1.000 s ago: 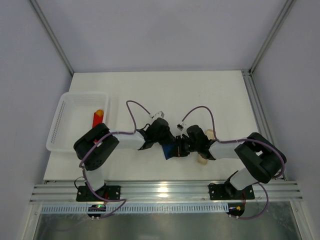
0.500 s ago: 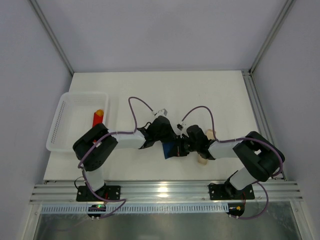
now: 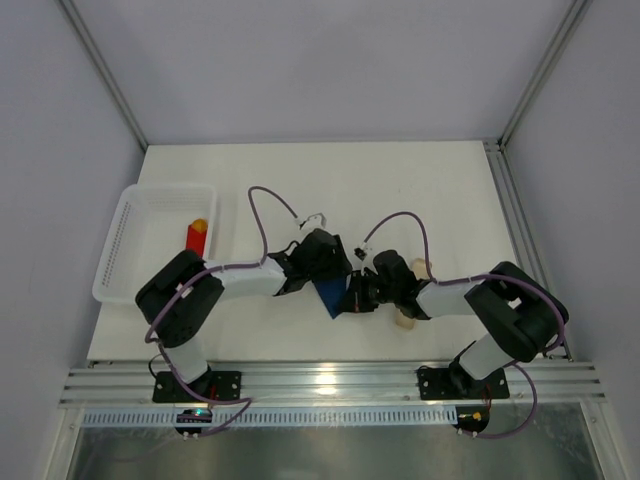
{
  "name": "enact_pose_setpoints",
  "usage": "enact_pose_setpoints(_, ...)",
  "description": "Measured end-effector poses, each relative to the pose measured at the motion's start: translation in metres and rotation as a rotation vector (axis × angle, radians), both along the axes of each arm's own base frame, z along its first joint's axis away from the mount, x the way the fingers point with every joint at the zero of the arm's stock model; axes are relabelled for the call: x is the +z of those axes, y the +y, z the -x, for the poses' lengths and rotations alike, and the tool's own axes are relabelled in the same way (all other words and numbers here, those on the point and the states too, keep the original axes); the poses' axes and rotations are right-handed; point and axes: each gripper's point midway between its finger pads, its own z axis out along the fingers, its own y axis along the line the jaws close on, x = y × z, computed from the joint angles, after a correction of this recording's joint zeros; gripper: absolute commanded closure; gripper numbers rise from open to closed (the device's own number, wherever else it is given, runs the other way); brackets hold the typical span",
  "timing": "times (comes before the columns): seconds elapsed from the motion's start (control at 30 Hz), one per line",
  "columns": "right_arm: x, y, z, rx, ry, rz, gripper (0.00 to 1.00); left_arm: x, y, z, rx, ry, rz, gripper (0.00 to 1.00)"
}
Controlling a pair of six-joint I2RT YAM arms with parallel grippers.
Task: Place the utensils on the paper napkin and roll it up
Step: Roll the napkin at the center of the board.
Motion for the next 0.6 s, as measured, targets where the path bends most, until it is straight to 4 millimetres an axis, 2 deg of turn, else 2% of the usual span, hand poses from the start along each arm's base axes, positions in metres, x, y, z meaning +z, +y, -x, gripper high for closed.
enact_pose_setpoints(0.13,-0.001,0.001,-0.001,-0.002,0.003,-0.004,0.97,0.026,0.004,-0.001,-0.002,-0.053,0.010,0.30)
enact_pose_setpoints(0.23,-0.001,0.003,-0.002,0.001,0.004,-0.010,0.96,0.054,0.003,-0.001,-0.021,-0.109,0.043,0.29)
enact_pose_setpoints(0.3,-0.001,0.004,-0.003,0.002,0.003,-0.012,0.96,0.065,0.004,0.000,-0.027,-0.135,0.050,0.28)
enact_pose_setpoints(0.43,-0.001,0.006,-0.004,0.005,0.006,-0.015,0.96,0.080,0.010,0.002,-0.018,-0.161,0.062,0.32)
enact_pose_setpoints(0.47,-0.001,0.007,-0.004,0.005,0.007,-0.015,0.96,0.081,0.013,0.004,-0.016,-0.163,0.063,0.36)
enact_pose_setpoints(0.5,-0.001,0.007,-0.005,0.006,0.007,-0.016,0.97,0.084,0.016,0.006,-0.013,-0.167,0.069,0.55)
enact_pose_setpoints(0.6,-0.001,0.007,-0.005,0.007,0.008,-0.016,0.97,0.080,0.030,0.016,-0.006,-0.161,0.078,0.86)
